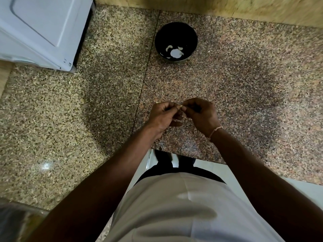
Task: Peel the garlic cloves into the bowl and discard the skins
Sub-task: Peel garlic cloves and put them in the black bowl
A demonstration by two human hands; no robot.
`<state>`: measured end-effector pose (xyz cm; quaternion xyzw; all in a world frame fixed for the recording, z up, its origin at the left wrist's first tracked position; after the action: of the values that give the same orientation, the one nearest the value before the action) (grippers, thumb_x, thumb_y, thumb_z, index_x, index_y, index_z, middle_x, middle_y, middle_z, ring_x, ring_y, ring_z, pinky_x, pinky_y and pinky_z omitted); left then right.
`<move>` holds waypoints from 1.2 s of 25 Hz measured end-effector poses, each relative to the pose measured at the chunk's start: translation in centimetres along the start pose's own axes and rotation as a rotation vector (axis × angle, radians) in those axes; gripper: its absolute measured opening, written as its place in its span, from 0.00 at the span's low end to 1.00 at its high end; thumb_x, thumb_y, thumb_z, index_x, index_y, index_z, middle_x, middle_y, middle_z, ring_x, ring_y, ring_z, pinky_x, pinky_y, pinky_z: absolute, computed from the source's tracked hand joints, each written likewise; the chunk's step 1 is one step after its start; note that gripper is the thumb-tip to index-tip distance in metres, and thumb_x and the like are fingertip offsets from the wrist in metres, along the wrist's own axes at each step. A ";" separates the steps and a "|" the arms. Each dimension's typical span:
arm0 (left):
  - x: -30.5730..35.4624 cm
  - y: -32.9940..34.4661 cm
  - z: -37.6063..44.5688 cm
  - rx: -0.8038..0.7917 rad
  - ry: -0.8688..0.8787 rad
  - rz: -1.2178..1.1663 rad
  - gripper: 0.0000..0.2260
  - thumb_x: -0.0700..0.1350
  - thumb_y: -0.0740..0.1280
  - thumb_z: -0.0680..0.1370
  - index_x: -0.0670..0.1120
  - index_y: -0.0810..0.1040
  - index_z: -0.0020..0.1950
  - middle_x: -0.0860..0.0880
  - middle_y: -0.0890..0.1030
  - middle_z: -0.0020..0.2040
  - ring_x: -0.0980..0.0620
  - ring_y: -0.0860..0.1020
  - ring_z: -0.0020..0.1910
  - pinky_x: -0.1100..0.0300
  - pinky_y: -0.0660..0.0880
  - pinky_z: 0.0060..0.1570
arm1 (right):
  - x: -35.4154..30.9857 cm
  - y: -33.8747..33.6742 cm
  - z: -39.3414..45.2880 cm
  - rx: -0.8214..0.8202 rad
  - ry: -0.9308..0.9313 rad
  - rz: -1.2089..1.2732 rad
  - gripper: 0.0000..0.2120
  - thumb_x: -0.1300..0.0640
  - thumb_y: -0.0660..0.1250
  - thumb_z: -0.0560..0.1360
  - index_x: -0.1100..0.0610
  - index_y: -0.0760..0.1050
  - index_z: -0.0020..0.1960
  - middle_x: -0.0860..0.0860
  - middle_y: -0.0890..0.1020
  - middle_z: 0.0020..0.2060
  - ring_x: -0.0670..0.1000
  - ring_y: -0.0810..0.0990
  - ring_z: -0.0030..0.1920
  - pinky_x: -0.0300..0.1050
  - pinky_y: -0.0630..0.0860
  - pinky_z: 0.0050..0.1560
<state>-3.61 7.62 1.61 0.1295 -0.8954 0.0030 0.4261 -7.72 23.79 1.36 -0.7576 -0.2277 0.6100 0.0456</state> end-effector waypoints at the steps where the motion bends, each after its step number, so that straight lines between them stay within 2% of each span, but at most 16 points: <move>1: 0.0 0.0 0.0 -0.002 -0.002 0.002 0.03 0.39 0.70 0.82 0.40 0.83 0.51 0.45 0.85 0.41 0.51 0.84 0.38 0.54 0.85 0.34 | 0.0 0.0 0.0 -0.003 0.009 0.022 0.06 0.59 0.76 0.76 0.55 0.85 0.53 0.50 0.87 0.41 0.49 0.86 0.42 0.59 0.85 0.48; 5: 0.1 0.1 0.2 -0.025 -0.002 0.024 0.05 0.40 0.70 0.83 0.38 0.82 0.55 0.44 0.84 0.44 0.51 0.84 0.40 0.53 0.85 0.35 | -0.1 0.1 -0.1 0.002 -0.004 0.024 0.09 0.60 0.75 0.77 0.55 0.85 0.57 0.49 0.88 0.43 0.48 0.86 0.42 0.57 0.85 0.48; 8: 0.2 -0.1 0.3 -0.039 0.004 0.028 0.06 0.40 0.70 0.83 0.38 0.82 0.55 0.44 0.84 0.45 0.51 0.84 0.39 0.53 0.84 0.34 | -0.2 0.1 -0.1 0.004 -0.005 0.055 0.08 0.59 0.75 0.77 0.55 0.85 0.56 0.49 0.88 0.43 0.48 0.86 0.41 0.56 0.86 0.47; 12: 0.2 -0.1 0.6 -0.029 0.007 -0.001 0.07 0.42 0.71 0.82 0.38 0.83 0.56 0.44 0.85 0.45 0.51 0.84 0.40 0.54 0.83 0.33 | 0.2 0.1 0.1 0.049 0.064 0.136 0.06 0.60 0.74 0.78 0.57 0.85 0.55 0.52 0.88 0.42 0.54 0.87 0.42 0.58 0.86 0.47; 14: 0.0 -0.2 0.9 -0.013 -0.006 -0.018 0.09 0.42 0.72 0.82 0.37 0.82 0.57 0.44 0.85 0.46 0.50 0.85 0.41 0.54 0.83 0.33 | 0.6 0.1 0.2 0.080 0.101 0.179 0.06 0.62 0.73 0.79 0.57 0.84 0.55 0.52 0.88 0.42 0.52 0.85 0.40 0.57 0.85 0.46; 19: -0.7 -0.4 1.8 0.034 -0.032 0.021 0.04 0.42 0.73 0.81 0.41 0.83 0.53 0.46 0.86 0.43 0.49 0.85 0.41 0.52 0.84 0.35 | 1.4 -0.1 0.2 0.173 0.200 0.167 0.05 0.61 0.72 0.79 0.52 0.84 0.51 0.49 0.88 0.40 0.48 0.85 0.38 0.55 0.84 0.43; 24: -1.4 0.1 2.9 0.092 -0.004 0.153 0.02 0.40 0.72 0.81 0.43 0.82 0.48 0.45 0.84 0.42 0.50 0.84 0.36 0.51 0.84 0.33 | 1.7 -0.1 0.2 0.159 0.216 0.171 0.05 0.61 0.74 0.77 0.54 0.84 0.52 0.53 0.88 0.42 0.61 0.87 0.46 0.65 0.84 0.49; 30: -1.3 0.5 3.6 0.114 0.106 0.298 0.04 0.39 0.72 0.80 0.48 0.85 0.49 0.50 0.85 0.37 0.51 0.83 0.31 0.43 0.84 0.30 | 1.5 0.2 0.3 0.154 0.174 0.065 0.06 0.59 0.75 0.77 0.51 0.85 0.52 0.47 0.87 0.39 0.51 0.86 0.40 0.57 0.84 0.44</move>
<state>-5.65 8.03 -1.64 0.0190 -0.8793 0.1239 0.4595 -7.68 24.12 -0.16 -0.8088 -0.1510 0.5589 0.1033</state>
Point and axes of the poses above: each hand's wrist, its own z-axis towards the middle knuckle, its own y-axis out of the palm, x = y × z, the point moved 3 cm from there along z, towards the middle knuckle
